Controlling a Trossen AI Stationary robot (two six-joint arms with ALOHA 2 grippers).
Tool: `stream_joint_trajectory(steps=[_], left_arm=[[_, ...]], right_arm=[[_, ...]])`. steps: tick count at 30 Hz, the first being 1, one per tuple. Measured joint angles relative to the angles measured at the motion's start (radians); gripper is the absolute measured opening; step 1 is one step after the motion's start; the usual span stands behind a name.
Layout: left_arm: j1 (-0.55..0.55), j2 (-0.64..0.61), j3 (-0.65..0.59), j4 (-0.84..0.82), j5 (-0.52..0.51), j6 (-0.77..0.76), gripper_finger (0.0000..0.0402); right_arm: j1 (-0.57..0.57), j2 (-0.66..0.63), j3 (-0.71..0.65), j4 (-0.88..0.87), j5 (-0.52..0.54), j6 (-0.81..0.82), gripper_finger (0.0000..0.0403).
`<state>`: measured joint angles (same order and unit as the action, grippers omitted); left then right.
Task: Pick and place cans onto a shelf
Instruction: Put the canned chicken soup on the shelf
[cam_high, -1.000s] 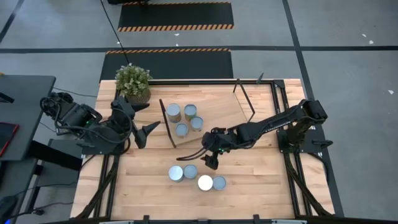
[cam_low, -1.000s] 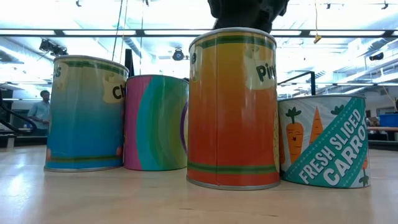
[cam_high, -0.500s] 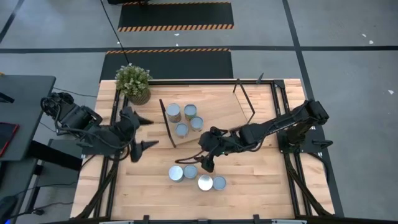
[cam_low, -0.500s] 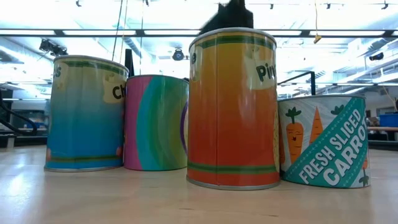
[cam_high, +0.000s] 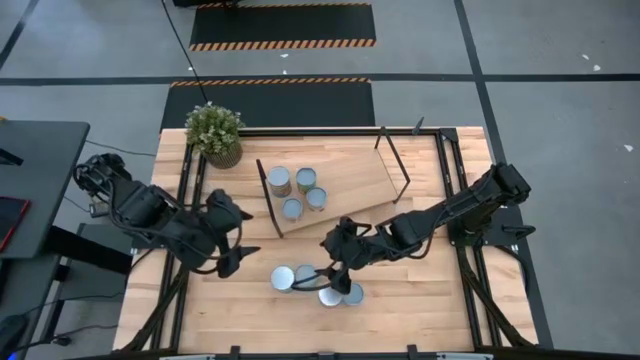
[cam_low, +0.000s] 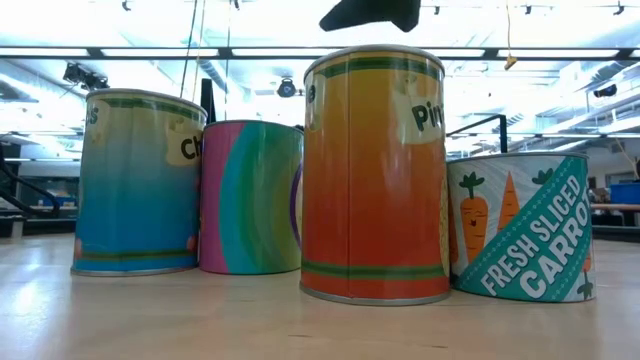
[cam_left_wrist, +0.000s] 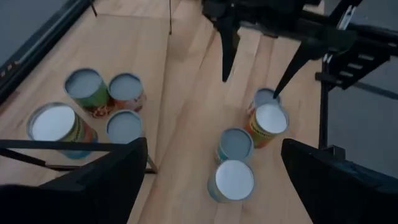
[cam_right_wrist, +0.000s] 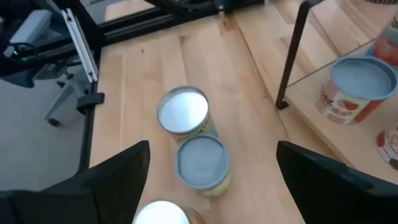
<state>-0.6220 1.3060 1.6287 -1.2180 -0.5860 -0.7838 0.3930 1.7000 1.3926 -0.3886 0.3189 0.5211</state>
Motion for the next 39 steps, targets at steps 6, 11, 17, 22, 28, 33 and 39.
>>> stream_joint_trajectory(steps=[6,11,17,22,28,33,39], left_arm=[[-0.026,0.012,0.000,-0.047,0.007,-0.048,0.0375],[-0.055,0.009,0.000,-0.066,0.005,-0.079,0.0375],[-0.094,0.008,0.000,-0.116,0.007,-0.145,0.0375],[-0.131,0.008,0.000,-0.119,0.006,-0.156,0.0375],[-0.147,0.008,0.000,-0.125,-0.005,-0.167,0.0375],[-0.146,0.008,0.000,-0.134,-0.013,-0.167,0.0375],[-0.146,0.008,0.000,-0.135,-0.015,-0.174,0.0375]], right_arm=[[0.000,0.032,0.095,-0.031,0.005,-0.018,0.0357],[0.001,0.168,0.310,-0.152,0.013,-0.109,0.0357],[-0.009,0.303,0.492,-0.250,0.013,-0.110,0.0357],[0.006,0.344,0.538,-0.392,-0.031,-0.068,0.0357],[0.039,0.366,0.529,-0.496,-0.155,-0.065,0.0372],[0.046,0.384,0.530,-0.529,-0.215,-0.099,0.0397],[0.053,0.395,0.529,-0.551,-0.203,-0.140,0.0394]])
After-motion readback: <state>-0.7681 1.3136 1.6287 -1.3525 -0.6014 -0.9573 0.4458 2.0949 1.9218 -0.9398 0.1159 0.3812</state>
